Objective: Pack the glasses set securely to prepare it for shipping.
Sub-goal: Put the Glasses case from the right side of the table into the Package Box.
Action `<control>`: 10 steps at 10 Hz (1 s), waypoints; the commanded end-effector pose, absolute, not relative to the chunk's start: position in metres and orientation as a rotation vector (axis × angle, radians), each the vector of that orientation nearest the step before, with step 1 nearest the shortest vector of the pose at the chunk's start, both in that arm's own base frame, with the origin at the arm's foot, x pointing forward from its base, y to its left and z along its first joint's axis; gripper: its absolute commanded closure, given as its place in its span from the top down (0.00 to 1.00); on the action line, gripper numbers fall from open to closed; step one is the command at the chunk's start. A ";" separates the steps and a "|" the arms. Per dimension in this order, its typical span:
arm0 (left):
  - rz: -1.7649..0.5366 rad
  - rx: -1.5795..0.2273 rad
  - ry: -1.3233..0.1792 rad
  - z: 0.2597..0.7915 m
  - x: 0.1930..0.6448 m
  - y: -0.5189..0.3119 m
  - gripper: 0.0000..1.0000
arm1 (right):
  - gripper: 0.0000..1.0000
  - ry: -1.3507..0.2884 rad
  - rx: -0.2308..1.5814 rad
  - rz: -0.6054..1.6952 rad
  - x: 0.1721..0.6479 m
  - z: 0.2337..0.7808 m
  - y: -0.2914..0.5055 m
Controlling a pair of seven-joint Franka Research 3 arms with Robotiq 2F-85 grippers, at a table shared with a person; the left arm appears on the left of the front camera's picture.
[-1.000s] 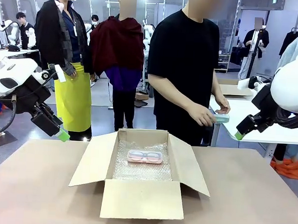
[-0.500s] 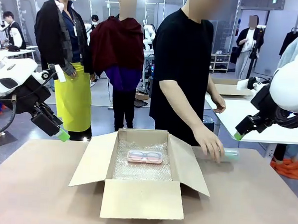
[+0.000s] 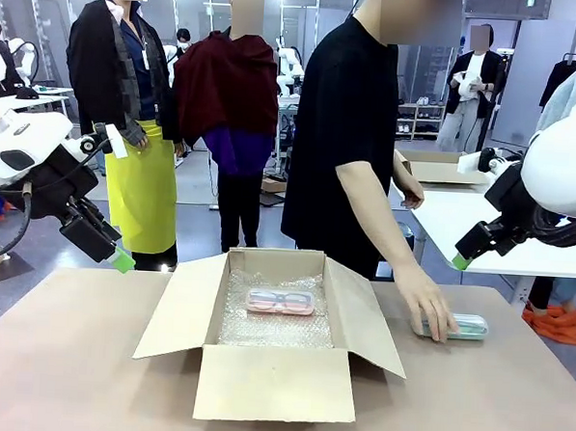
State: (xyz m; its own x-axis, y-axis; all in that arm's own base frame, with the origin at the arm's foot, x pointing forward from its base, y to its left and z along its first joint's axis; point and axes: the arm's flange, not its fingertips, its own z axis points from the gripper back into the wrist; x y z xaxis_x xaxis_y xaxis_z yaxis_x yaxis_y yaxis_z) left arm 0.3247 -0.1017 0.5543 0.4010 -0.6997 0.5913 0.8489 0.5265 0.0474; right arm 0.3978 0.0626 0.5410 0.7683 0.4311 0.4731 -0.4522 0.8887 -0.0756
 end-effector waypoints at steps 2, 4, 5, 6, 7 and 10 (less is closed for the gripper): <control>-1.011 -0.292 -0.604 0.554 0.325 -0.099 1.00 | 1.00 -0.475 -0.032 0.622 0.404 0.548 0.059; -1.011 -0.292 -0.604 0.554 0.325 -0.099 1.00 | 1.00 -0.388 -0.156 0.876 0.410 0.553 0.058; -1.011 -0.292 -0.604 0.554 0.325 -0.099 1.00 | 1.00 -0.313 -0.126 1.097 0.421 0.558 0.051; -1.011 -0.292 -0.604 0.554 0.325 -0.099 1.00 | 1.00 -0.262 -0.137 1.313 0.429 0.558 0.046; -1.011 -0.292 -0.604 0.554 0.325 -0.099 1.00 | 1.00 -0.227 -0.191 1.444 0.432 0.558 0.047; -1.011 -0.292 -0.604 0.554 0.325 -0.099 1.00 | 1.00 -0.251 -0.151 1.557 0.444 0.555 0.051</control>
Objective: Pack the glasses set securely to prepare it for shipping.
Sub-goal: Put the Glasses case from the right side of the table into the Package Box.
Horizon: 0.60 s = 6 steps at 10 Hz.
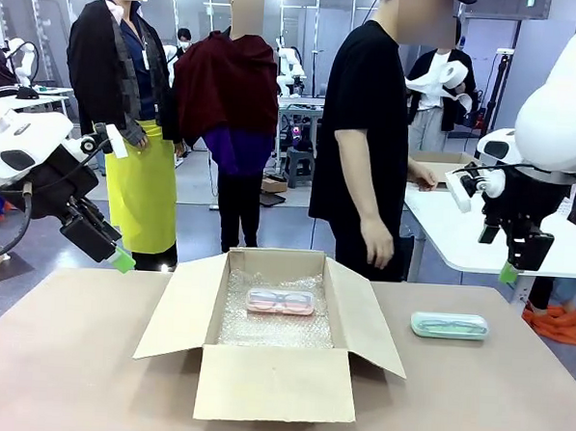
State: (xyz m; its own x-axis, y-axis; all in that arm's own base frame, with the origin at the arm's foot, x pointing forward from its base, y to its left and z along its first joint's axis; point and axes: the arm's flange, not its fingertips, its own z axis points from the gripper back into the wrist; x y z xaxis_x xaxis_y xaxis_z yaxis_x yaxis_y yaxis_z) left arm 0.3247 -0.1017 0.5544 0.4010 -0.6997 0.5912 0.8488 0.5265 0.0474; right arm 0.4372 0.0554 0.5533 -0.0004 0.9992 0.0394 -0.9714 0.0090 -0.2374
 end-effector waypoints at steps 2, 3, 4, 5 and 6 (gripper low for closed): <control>-1.011 -0.292 -0.604 0.554 0.325 -0.099 1.00 | 1.00 -0.285 -0.140 1.472 0.452 0.553 0.052; -1.011 -0.292 -0.604 0.554 0.325 -0.099 1.00 | 1.00 -0.274 -0.146 1.448 0.465 0.540 0.055; -1.011 -0.292 -0.604 0.554 0.325 -0.099 1.00 | 1.00 -0.267 -0.158 1.462 0.480 0.523 0.055; -1.011 -0.292 -0.604 0.554 0.325 -0.099 1.00 | 1.00 -0.240 -0.129 1.467 0.496 0.509 0.055; -1.011 -0.292 -0.604 0.554 0.325 -0.099 1.00 | 1.00 -0.222 -0.099 1.464 0.511 0.499 0.053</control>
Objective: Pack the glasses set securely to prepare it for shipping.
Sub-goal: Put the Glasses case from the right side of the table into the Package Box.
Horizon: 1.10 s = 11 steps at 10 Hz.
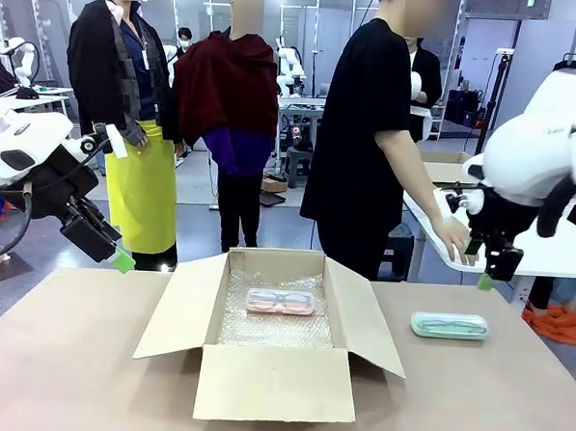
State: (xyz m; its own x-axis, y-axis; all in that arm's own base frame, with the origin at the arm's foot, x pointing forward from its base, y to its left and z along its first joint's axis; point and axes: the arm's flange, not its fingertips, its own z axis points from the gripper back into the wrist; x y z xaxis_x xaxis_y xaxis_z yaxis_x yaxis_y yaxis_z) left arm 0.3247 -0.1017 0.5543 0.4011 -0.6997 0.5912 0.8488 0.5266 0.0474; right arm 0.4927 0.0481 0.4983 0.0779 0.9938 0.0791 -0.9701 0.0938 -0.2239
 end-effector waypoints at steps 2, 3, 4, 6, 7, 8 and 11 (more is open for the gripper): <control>-1.011 -0.292 -0.604 0.554 0.325 -0.099 1.00 | 1.00 -0.186 -0.053 1.469 0.532 0.478 0.050; -1.011 -0.292 -0.604 0.554 0.325 -0.099 1.00 | 1.00 -0.159 -0.067 1.465 0.541 0.464 0.050; -1.011 -0.292 -0.604 0.554 0.325 -0.099 1.00 | 1.00 -0.148 -0.075 1.464 0.548 0.451 0.051; -1.011 -0.292 -0.604 0.554 0.325 -0.099 1.00 | 1.00 -0.123 -0.090 1.468 0.562 0.425 0.056; -1.011 -0.292 -0.604 0.554 0.325 -0.099 1.00 | 1.00 -0.100 -0.103 1.453 0.570 0.411 0.057; -1.011 -0.292 -0.604 0.554 0.325 -0.099 1.00 | 1.00 -0.073 -0.096 1.461 0.576 0.397 0.055; -1.011 -0.292 -0.604 0.554 0.325 -0.099 1.00 | 1.00 -0.104 -0.069 1.461 0.586 0.364 0.049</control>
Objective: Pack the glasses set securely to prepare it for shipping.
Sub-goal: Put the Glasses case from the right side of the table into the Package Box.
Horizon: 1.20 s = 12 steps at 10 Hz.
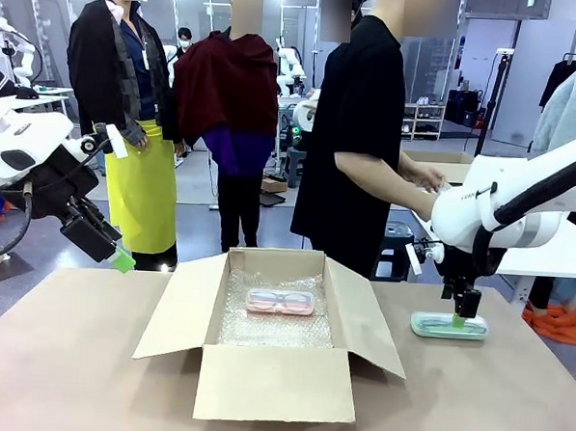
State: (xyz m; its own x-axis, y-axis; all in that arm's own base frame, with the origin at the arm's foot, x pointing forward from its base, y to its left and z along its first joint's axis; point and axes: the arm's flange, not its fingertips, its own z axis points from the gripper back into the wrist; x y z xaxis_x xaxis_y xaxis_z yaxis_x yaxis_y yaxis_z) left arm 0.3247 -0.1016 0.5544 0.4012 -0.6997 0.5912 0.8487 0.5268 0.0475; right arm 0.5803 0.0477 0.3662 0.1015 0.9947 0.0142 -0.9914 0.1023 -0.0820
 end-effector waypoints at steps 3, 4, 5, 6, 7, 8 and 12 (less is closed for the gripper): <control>-1.011 -0.292 -0.604 0.554 0.325 -0.099 1.00 | 1.00 -0.100 -0.073 1.437 0.590 0.342 0.045; -1.011 -0.292 -0.604 0.554 0.325 -0.099 1.00 | 1.00 -0.108 -0.078 1.439 0.593 0.336 0.044; -1.011 -0.292 -0.604 0.554 0.325 -0.099 1.00 | 1.00 -0.089 -0.074 1.431 0.596 0.329 0.042; -1.011 -0.292 -0.604 0.554 0.325 -0.099 1.00 | 1.00 -0.077 -0.058 1.417 0.599 0.323 0.040; -1.011 -0.292 -0.604 0.554 0.325 -0.099 1.00 | 1.00 -0.079 -0.056 1.415 0.601 0.319 0.041; -1.011 -0.292 -0.604 0.554 0.325 -0.099 1.00 | 1.00 -0.069 -0.057 1.419 0.602 0.316 0.042; -1.011 -0.292 -0.604 0.554 0.325 -0.099 1.00 | 0.76 -0.049 -0.049 1.417 0.603 0.313 0.041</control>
State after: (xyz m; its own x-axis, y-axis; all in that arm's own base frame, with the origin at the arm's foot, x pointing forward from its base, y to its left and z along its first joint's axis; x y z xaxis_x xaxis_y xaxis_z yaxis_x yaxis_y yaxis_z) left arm 0.3247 -0.1016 0.5544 0.4012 -0.6997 0.5912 0.8487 0.5268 0.0474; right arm 0.5994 0.0387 0.3121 0.1314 0.9910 0.0235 -0.9888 0.1327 -0.0675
